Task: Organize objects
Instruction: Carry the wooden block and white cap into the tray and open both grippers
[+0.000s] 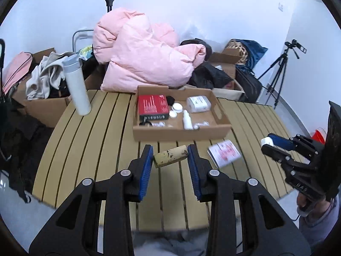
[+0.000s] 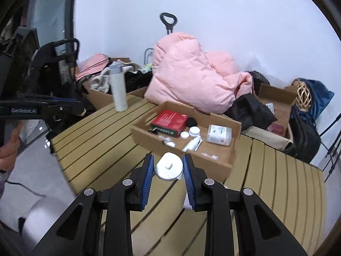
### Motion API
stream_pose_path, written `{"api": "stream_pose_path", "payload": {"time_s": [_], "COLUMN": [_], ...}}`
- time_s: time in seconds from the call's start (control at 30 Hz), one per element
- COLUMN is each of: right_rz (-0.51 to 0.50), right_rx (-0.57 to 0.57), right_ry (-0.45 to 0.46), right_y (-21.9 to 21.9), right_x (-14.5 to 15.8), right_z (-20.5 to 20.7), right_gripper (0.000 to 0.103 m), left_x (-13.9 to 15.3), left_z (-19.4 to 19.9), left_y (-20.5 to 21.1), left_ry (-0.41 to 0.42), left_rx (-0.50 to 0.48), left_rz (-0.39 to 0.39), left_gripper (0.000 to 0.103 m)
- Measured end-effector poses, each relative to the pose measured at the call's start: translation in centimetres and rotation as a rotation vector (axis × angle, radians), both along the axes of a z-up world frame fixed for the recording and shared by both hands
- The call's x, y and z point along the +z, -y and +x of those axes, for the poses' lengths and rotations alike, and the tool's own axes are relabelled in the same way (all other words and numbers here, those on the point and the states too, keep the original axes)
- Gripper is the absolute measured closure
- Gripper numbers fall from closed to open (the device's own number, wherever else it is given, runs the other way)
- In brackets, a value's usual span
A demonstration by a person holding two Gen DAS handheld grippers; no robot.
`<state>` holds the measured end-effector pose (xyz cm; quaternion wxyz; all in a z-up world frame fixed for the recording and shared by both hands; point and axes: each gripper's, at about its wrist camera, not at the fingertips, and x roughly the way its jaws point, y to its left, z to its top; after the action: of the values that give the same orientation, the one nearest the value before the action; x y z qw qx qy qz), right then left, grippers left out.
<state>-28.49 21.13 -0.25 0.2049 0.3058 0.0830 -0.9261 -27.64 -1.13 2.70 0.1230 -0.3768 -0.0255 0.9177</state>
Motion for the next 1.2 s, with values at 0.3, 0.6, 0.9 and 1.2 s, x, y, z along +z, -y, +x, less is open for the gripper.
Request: {"api": "stream_pose_path", "payload": {"time_s": [0.3, 0.6, 0.9, 1.2], "right_rz": [-0.022, -0.056, -0.170, -0.220], "right_rx": [-0.015, -0.065, -0.063, -0.231], "right_ry": [-0.018, 0.003, 0.129, 0.407], "right_y": [-0.8, -2.7, -4.2, -4.6], "right_x": [4.0, 4.7, 2.1, -9.9], "right_z": [11.3, 10.9, -5.1, -25.3], "right_gripper": [0.073, 0.073, 0.073, 0.072], "left_x": [1.1, 0.8, -3.6, -15.6], "left_z": [8.0, 3.7, -13.1, -28.5], "left_y": [-0.3, -1.3, -6.1, -9.1], "left_ry": [-0.016, 0.005, 0.123, 0.358], "left_rx": [-0.069, -0.109, -0.163, -0.115], "left_rz": [0.041, 0.074, 0.074, 0.041], "left_gripper": [0.074, 0.073, 0.073, 0.073]}}
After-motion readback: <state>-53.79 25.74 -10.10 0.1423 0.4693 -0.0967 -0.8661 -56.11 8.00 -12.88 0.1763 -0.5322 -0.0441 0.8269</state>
